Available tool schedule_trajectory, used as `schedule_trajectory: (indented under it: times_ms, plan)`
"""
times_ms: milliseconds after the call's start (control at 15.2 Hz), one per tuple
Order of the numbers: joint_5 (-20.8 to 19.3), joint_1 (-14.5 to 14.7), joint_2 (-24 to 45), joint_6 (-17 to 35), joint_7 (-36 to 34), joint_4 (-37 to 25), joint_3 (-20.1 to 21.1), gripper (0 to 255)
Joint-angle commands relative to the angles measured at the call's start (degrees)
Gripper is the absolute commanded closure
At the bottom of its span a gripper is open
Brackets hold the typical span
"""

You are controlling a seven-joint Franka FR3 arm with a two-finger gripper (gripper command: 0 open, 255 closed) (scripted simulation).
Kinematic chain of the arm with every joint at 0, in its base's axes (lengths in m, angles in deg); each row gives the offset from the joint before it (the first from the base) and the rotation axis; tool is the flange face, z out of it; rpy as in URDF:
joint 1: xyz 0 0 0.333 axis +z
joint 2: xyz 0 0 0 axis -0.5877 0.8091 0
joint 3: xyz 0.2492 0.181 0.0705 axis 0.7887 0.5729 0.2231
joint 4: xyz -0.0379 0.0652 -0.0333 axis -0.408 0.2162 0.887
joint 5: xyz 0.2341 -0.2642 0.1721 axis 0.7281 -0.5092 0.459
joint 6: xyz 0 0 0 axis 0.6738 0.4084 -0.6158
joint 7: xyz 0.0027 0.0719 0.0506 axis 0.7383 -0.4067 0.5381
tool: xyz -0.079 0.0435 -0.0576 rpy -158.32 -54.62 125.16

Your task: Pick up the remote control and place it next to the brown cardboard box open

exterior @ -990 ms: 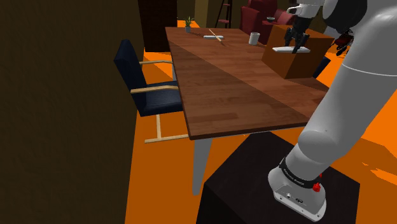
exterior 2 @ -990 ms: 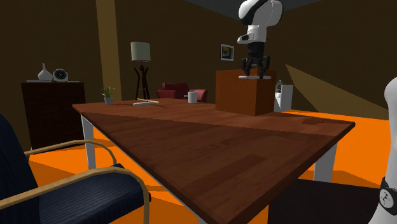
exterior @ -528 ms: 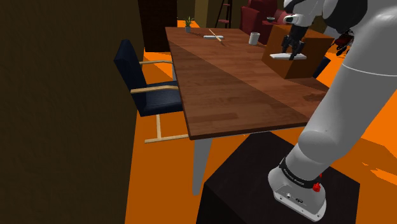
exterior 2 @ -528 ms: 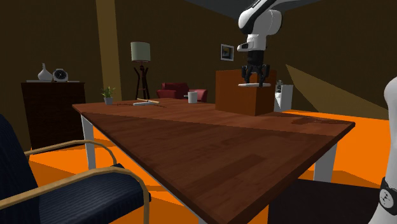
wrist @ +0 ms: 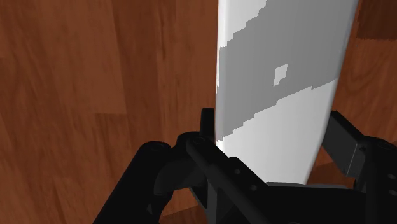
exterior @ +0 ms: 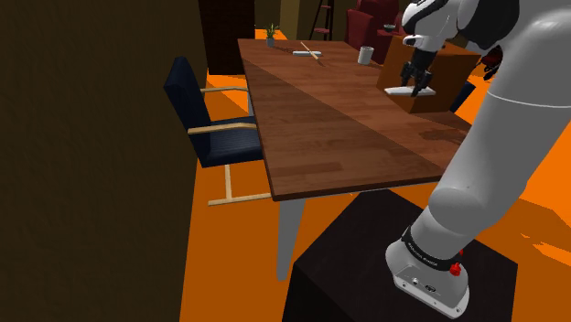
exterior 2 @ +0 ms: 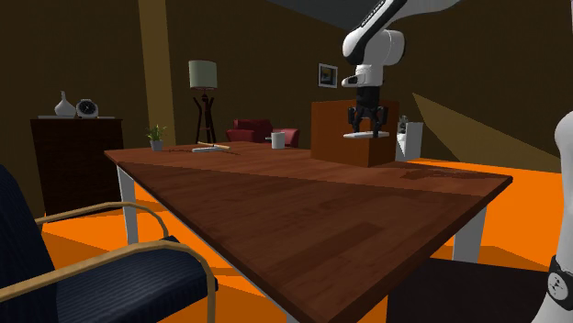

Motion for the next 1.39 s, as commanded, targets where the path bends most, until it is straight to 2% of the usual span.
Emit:
schedule_trajectory:
  times_ms: [0, 1320]
  plan:
    - [0.51, -0.16, 0.53, 1.42, 0.39, 1.04, 0.11, 255]
    - [8.39, -3.02, 8.59, 14.46, 5.57, 8.69, 3.28, 255]
